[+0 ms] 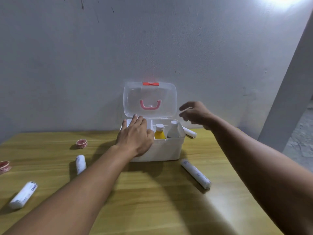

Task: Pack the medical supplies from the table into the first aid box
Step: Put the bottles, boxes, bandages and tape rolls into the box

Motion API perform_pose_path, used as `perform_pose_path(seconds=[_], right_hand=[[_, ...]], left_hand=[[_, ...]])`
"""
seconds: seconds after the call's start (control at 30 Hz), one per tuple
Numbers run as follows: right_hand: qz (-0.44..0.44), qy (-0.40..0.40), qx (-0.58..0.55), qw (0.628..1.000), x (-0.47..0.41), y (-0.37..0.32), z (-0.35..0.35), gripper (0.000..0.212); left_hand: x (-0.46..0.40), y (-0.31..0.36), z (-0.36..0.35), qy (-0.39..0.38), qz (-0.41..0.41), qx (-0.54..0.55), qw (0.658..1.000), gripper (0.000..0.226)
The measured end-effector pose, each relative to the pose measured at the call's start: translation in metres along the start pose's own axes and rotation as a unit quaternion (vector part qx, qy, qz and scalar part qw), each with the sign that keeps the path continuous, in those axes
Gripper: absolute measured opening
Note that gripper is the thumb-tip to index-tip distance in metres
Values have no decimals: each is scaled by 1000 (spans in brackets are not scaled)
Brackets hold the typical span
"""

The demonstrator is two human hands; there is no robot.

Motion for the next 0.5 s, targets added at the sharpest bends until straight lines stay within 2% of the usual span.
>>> perform_pose_path(seconds=[0.07, 0.17, 0.2, 0.3, 0.43, 0.5], right_hand=[[-12, 30, 61, 998, -9, 17, -1, 35], [-25, -23, 261, 965, -22, 47, -14, 40], [-32, -40, 294, 954, -24, 57, -18, 43], [-35, -77, 348, 934, -23, 82, -28, 39], [-1, 16, 354, 935, -12, 94, -23, 20], [10, 27, 360, 932, -2, 88, -18, 16]], left_hand=[[-9, 0, -1, -6, 1, 17, 1000, 50], [-16, -2, -8, -21, 10, 17, 1000, 47], [-16, -3, -11, -25, 10, 4, 1000, 49], [-17, -4, -18, -13, 7, -21, 1000, 52], [-15, -3, -18, 28, 5, -6, 1000, 44], [-12, -1, -18, 62, -5, 10, 998, 40]])
Point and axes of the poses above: each hand's wrist, its own x-axis away from the middle knuckle, its own z-axis out of the back of the hand, y = z × x, the point moved 1 cm from there along -x, towards the middle knuckle, and after that the axes turned 1 degree about z, right-handed, at the moved point
